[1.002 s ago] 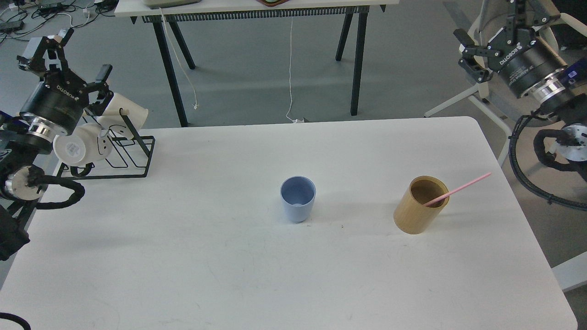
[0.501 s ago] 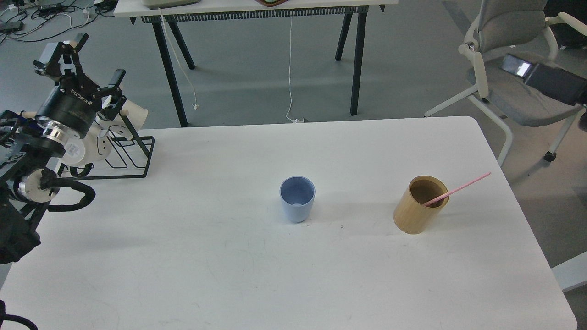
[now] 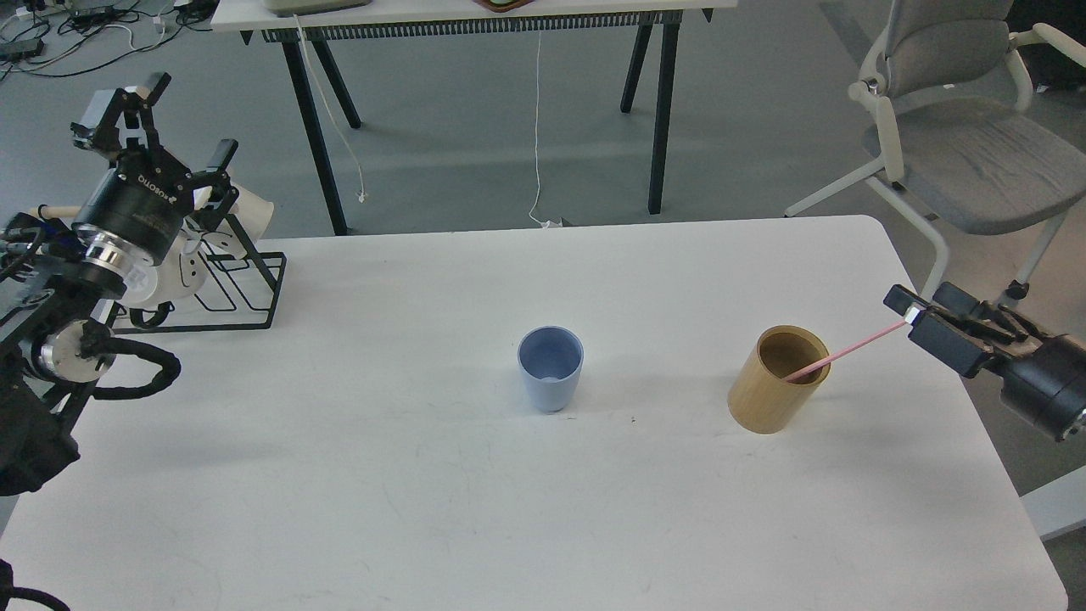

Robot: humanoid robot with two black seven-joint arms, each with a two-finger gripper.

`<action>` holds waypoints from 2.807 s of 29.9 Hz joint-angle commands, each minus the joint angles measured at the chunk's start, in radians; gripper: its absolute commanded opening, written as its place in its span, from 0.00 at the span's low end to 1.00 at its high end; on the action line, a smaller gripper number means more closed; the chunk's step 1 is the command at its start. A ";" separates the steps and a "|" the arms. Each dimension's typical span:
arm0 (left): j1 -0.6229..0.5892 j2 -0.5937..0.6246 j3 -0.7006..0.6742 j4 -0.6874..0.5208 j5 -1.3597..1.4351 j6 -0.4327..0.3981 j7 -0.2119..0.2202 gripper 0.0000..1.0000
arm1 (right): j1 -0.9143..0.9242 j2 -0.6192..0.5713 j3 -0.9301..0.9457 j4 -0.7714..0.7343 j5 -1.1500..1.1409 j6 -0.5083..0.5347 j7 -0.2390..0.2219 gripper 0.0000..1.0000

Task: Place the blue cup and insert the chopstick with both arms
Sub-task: 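Reach the right gripper to the pink stick in the tan cup, then grasp the pink stick and pull it up out of the tan cup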

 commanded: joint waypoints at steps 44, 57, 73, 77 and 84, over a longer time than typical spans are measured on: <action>0.061 0.000 -0.002 0.012 0.003 0.000 0.000 0.99 | -0.076 0.215 0.018 -0.138 0.007 0.000 0.000 0.20; 0.064 0.000 -0.003 0.012 0.003 0.000 0.000 0.99 | -0.069 0.189 0.029 -0.135 0.013 0.000 0.000 0.07; 0.066 -0.025 -0.002 0.012 0.001 0.000 0.000 0.99 | -0.052 -0.082 0.228 0.118 0.104 0.000 0.000 0.00; 0.067 -0.025 -0.002 0.010 0.001 0.000 0.000 0.99 | -0.031 -0.084 0.296 0.149 0.107 0.000 0.000 0.00; 0.084 -0.017 -0.003 0.010 0.001 0.000 0.000 0.99 | 0.083 0.083 0.302 0.118 0.090 0.082 0.000 0.00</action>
